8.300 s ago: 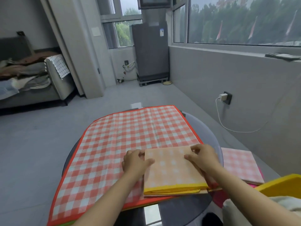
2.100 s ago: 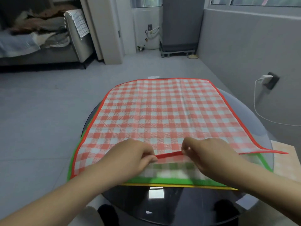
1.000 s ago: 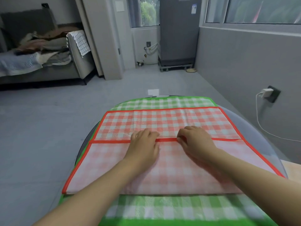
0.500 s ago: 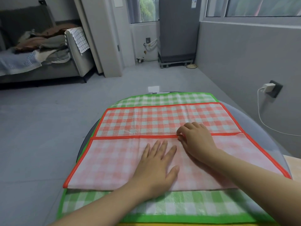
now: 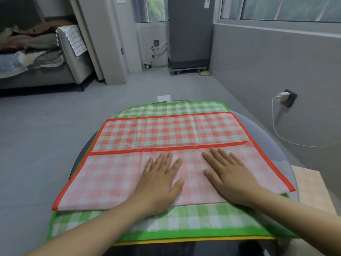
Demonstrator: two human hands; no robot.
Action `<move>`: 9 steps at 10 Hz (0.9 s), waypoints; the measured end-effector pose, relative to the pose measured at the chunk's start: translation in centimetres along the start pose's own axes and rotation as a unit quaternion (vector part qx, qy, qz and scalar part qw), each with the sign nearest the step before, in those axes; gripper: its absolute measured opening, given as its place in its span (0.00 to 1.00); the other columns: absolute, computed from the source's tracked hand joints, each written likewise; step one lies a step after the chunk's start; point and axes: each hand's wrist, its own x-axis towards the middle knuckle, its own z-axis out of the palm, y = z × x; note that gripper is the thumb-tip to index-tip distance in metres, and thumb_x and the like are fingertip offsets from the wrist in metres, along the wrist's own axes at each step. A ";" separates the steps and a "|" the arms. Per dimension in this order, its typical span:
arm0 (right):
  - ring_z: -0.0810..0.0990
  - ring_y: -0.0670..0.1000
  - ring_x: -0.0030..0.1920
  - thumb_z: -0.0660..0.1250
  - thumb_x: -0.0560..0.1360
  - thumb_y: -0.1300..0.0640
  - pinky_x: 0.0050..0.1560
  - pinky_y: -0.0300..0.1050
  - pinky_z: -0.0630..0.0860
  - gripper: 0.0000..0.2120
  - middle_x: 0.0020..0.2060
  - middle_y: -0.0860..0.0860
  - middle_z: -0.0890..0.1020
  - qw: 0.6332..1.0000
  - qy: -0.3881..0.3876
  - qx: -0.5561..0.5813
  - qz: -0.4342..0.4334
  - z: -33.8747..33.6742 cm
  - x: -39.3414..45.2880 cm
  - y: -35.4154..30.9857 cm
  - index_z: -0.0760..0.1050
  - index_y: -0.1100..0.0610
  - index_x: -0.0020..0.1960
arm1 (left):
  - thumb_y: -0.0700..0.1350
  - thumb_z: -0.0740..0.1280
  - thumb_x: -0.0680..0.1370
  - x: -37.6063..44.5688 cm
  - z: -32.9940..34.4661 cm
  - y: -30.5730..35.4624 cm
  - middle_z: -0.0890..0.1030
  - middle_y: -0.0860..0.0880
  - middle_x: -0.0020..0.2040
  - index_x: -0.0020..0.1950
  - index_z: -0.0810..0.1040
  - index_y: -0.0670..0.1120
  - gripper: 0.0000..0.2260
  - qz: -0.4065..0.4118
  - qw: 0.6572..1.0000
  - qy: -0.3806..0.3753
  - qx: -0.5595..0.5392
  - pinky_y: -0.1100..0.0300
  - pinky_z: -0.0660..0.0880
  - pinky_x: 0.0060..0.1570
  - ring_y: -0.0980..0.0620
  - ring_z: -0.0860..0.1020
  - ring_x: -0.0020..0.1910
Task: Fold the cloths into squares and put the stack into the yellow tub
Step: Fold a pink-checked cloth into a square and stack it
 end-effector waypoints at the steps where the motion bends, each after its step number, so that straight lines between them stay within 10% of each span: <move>1: 0.39 0.45 0.75 0.26 0.68 0.31 0.73 0.44 0.36 0.38 0.76 0.44 0.42 0.999 -0.004 -0.013 0.043 -0.6 -0.5 2.9 0.39 0.42 0.75 | 0.61 0.42 0.80 -0.1 -0.1 0.1 0.34 0.53 0.77 0.76 0.36 0.58 0.27 -0.003 1.000 -0.004 0.003 0.51 0.33 0.73 0.54 0.31 0.74; 6: 0.41 0.47 0.76 0.42 0.81 0.45 0.73 0.44 0.37 0.25 0.77 0.48 0.46 0.999 0.013 0.048 -0.010 -1.1 1.4 -2.1 0.45 0.47 0.77 | 0.60 0.43 0.81 -0.1 -0.3 0.1 0.36 0.52 0.77 0.77 0.38 0.57 0.26 -0.006 1.000 -0.011 -0.005 0.49 0.35 0.74 0.54 0.33 0.75; 9: 0.39 0.44 0.75 0.34 0.77 0.42 0.73 0.43 0.36 0.28 0.76 0.45 0.43 0.998 -0.005 0.010 -0.055 0.4 3.4 -4.7 0.41 0.46 0.76 | 0.57 0.44 0.82 -1.0 -0.4 -3.0 0.40 0.56 0.78 0.77 0.41 0.58 0.24 -0.017 1.000 0.005 -0.024 0.53 0.35 0.74 0.58 0.36 0.75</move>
